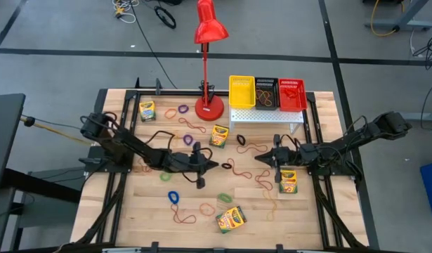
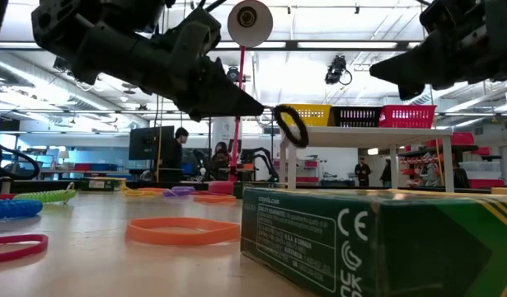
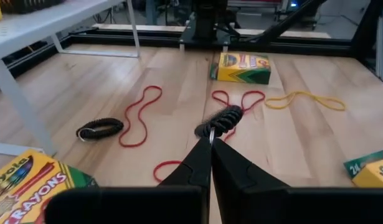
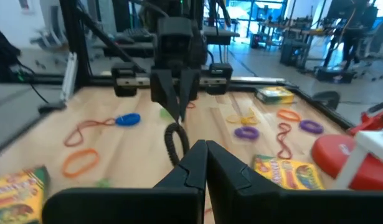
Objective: Pick & Place Office Desk Supplies
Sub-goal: Put the black spring keychain into the red bin on the shelf
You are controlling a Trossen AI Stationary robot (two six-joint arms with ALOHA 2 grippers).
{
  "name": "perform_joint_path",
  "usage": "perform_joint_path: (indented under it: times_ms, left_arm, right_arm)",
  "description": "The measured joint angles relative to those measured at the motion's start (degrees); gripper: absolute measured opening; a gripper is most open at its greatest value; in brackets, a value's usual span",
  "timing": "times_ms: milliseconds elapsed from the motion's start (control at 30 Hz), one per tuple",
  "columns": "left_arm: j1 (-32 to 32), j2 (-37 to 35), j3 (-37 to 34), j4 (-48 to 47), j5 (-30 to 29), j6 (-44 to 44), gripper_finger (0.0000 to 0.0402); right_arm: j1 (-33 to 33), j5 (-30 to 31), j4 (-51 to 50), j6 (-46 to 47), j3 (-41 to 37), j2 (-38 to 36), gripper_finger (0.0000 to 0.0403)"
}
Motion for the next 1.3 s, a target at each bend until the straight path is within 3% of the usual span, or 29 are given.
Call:
perform_joint_path:
  times_ms: [200, 633, 800, 1000, 1300]
  left_arm:
    - [0.63, 2.24, 0.00, 2.90, 1.29, -0.61, 0.0009]
    - [1.51, 4.27, -0.02, 6.88, 4.58, -1.67, 0.0009]
    - [1.90, 4.27, -2.29, 8.96, 4.33, -1.66, 0.0009]
    - [3.30, 4.27, -9.48, 23.02, 5.50, -5.69, 0.0009]
    - [4.57, 4.27, -10.12, 24.52, 6.09, -8.38, 0.0009]
  right_arm:
    - [0.86, -0.11, 0.61, 1.37, 1.38, 2.73, 0.0006]
    - [5.98, 12.00, -9.55, 3.47, 14.49, 19.93, 0.0013]
    - [6.72, 14.15, -9.99, 4.87, 18.09, 25.22, 0.0043]
    - [6.51, 15.93, -9.96, 4.47, 22.15, 31.42, 0.0098]
    - [6.49, 23.66, -10.00, -0.63, 31.44, 42.03, 0.0160]
